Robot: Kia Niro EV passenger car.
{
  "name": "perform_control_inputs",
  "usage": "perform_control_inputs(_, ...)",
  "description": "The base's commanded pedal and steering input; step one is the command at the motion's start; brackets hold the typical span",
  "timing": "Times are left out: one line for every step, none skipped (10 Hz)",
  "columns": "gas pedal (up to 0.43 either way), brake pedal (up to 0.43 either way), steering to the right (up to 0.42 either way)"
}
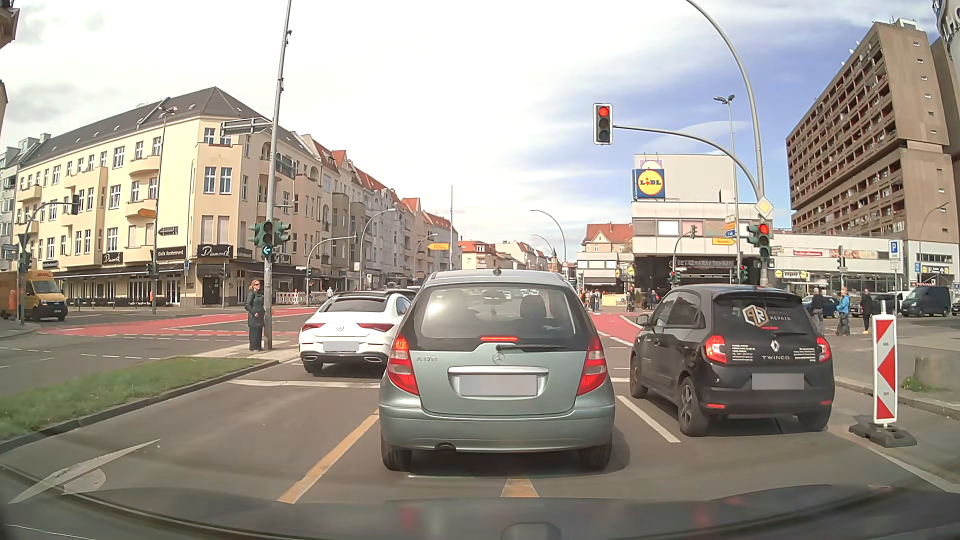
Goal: Follow the waypoints while adhering to traffic rules and regulations
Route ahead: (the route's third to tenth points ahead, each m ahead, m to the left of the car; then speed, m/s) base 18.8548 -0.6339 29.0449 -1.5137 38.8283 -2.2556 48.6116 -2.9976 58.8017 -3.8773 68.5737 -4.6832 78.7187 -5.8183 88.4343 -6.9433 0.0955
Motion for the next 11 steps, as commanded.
perform_control_inputs(0.0, 0.201, -0.002)
perform_control_inputs(0.0, 0.207, -0.002)
perform_control_inputs(0.0, 0.213, -0.002)
perform_control_inputs(0.0, 0.22, -0.003)
perform_control_inputs(0.0, 0.226, -0.003)
perform_control_inputs(0.0, 0.238, -0.003)
perform_control_inputs(0.0, 0.262, -0.002)
perform_control_inputs(0.0, 0.287, -0.002)
perform_control_inputs(0.0, 0.311, -0.002)
perform_control_inputs(0.0, 0.329, -0.003)
perform_control_inputs(0.0, 0.348, -0.002)
